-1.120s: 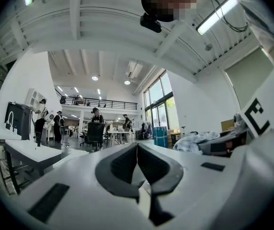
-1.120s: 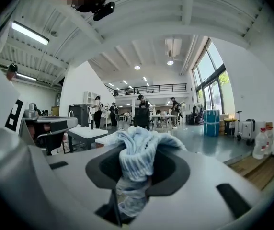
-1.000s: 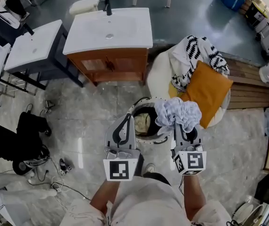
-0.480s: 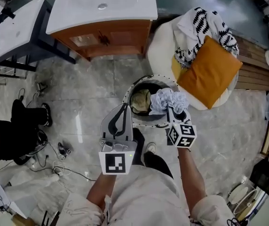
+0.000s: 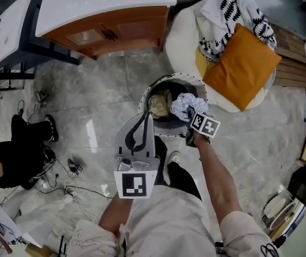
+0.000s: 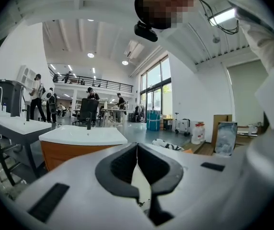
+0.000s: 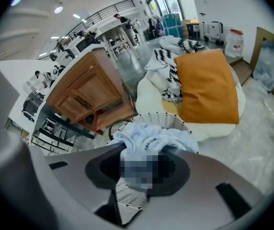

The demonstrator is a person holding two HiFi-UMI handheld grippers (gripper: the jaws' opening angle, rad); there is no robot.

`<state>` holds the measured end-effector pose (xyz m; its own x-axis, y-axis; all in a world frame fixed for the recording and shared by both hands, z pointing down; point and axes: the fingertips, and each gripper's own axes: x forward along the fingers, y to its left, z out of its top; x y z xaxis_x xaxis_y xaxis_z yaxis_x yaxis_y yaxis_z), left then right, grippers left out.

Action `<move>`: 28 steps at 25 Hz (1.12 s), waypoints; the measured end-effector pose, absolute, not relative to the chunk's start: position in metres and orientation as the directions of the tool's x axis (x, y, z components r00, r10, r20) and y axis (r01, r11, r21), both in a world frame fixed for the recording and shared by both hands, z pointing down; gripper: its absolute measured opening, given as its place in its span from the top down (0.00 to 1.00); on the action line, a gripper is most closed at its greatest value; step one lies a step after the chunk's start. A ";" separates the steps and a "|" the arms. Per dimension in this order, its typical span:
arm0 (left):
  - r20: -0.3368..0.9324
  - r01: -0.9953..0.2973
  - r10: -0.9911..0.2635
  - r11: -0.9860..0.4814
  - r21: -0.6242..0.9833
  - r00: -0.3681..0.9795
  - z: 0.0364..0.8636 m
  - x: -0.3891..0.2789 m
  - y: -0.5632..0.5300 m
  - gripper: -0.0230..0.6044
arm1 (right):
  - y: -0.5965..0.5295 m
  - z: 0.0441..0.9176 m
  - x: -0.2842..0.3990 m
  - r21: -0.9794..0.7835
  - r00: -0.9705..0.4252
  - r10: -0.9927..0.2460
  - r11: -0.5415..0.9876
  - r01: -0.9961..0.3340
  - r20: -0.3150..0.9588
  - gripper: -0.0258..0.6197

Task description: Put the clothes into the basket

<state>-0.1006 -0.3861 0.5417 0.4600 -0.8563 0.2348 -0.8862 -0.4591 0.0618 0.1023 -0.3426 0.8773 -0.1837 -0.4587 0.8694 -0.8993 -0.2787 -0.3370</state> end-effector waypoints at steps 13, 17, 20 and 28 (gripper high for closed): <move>0.281 -0.864 -0.824 -0.502 0.043 0.492 0.558 -0.089 -0.375 0.95 | -0.313 0.928 0.128 -0.288 -0.120 -0.356 -0.468 -0.835 0.927 0.69; 0.299 -0.859 -0.816 -0.512 0.023 0.494 0.558 -0.087 -0.373 0.95 | -0.312 0.926 0.134 -0.302 -0.115 -0.378 -0.485 -0.820 0.919 0.55; 0.285 -0.857 -0.819 -0.515 0.018 0.498 0.553 -0.080 -0.371 0.95 | -0.310 0.920 0.133 -0.309 -0.134 -0.387 -0.435 -0.846 0.912 0.56; 0.258 -0.862 -0.830 -0.507 0.019 0.494 0.535 -0.058 -0.339 0.95 | -0.283 0.898 0.134 -0.351 -0.185 -0.424 -0.354 -0.867 0.887 0.58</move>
